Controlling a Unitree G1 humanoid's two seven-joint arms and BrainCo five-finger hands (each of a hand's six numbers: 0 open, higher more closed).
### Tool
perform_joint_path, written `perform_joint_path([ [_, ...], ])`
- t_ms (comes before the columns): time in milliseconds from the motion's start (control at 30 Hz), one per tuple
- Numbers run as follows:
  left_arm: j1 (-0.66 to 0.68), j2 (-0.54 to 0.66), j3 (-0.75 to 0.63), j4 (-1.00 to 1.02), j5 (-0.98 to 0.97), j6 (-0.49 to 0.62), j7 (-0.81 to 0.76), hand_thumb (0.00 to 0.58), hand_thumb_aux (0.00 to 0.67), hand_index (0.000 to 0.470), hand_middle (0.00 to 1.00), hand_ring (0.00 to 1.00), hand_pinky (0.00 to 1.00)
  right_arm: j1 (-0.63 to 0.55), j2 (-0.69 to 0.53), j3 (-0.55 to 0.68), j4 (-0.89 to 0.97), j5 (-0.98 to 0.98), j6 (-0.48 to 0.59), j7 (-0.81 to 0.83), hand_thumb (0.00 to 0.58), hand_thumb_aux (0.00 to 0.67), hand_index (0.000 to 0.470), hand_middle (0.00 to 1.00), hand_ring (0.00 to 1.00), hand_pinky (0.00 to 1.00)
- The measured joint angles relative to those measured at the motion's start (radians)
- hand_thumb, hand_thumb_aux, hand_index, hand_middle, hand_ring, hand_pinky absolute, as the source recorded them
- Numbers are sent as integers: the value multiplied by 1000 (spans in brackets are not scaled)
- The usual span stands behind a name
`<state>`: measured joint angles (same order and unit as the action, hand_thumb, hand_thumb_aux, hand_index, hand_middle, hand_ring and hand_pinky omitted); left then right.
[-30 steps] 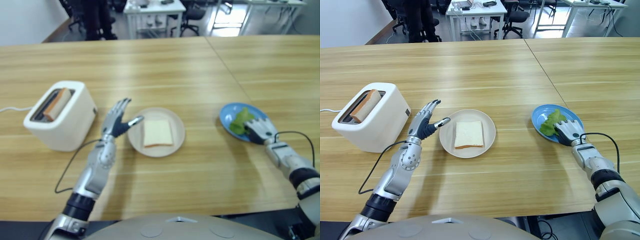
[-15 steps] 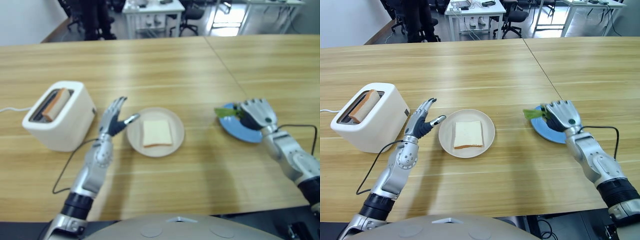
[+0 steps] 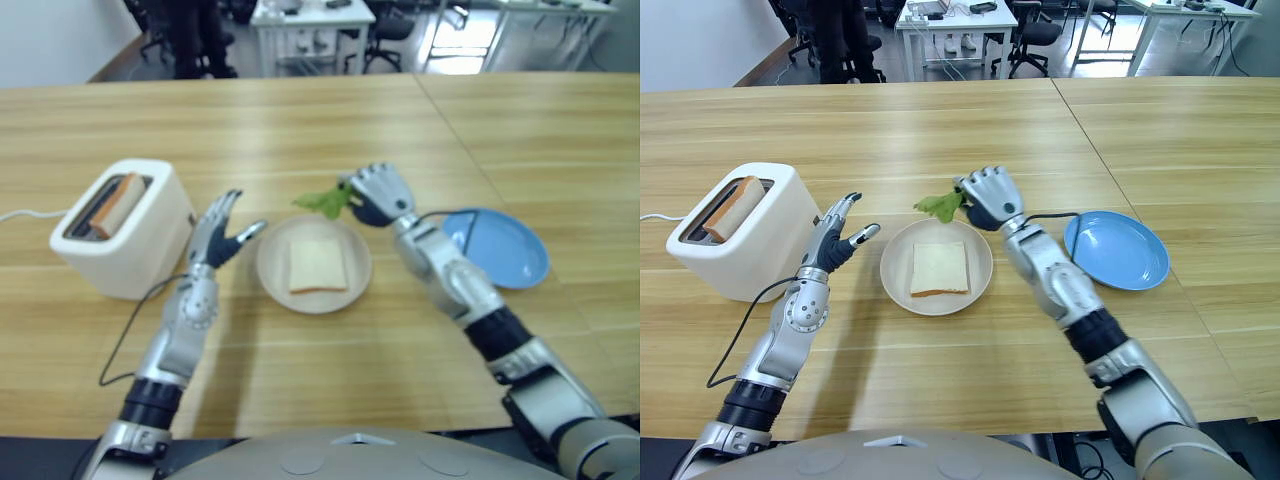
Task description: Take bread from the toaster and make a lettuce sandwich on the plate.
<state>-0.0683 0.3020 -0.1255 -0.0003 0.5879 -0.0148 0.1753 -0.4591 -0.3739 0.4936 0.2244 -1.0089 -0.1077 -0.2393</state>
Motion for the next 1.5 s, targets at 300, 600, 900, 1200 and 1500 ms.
perform_joint_path([
  [300, 7, -1, -16, 6, 1, 0, 2, 0, 0, 0, 0, 0, 0, 69, 39, 124, 262, -11, -70, -59, 580, 670, 460, 1000, 1000, 1000],
  [600, 12, -3, -22, 9, 4, 4, 11, 0, 0, 0, 0, 0, 0, 131, -39, 126, 147, -11, -63, -18, 519, 452, 310, 906, 906, 906],
  [900, 11, -3, -25, 20, 12, 5, 19, 0, 0, 0, 0, 0, 0, 197, -113, 57, -159, -19, 7, 127, 0, 0, 0, 0, 0, 0],
  [1200, 10, 4, -19, 14, 21, 7, 18, 0, 0, 0, 0, 0, 0, 395, -353, -70, -484, -1, 88, 527, 0, 0, 0, 0, 0, 0],
  [1500, 16, 170, 114, -334, 159, 92, -51, 0, 0, 0, 0, 0, 0, 399, -274, -434, -731, 406, 94, 602, 0, 0, 0, 0, 0, 0],
])
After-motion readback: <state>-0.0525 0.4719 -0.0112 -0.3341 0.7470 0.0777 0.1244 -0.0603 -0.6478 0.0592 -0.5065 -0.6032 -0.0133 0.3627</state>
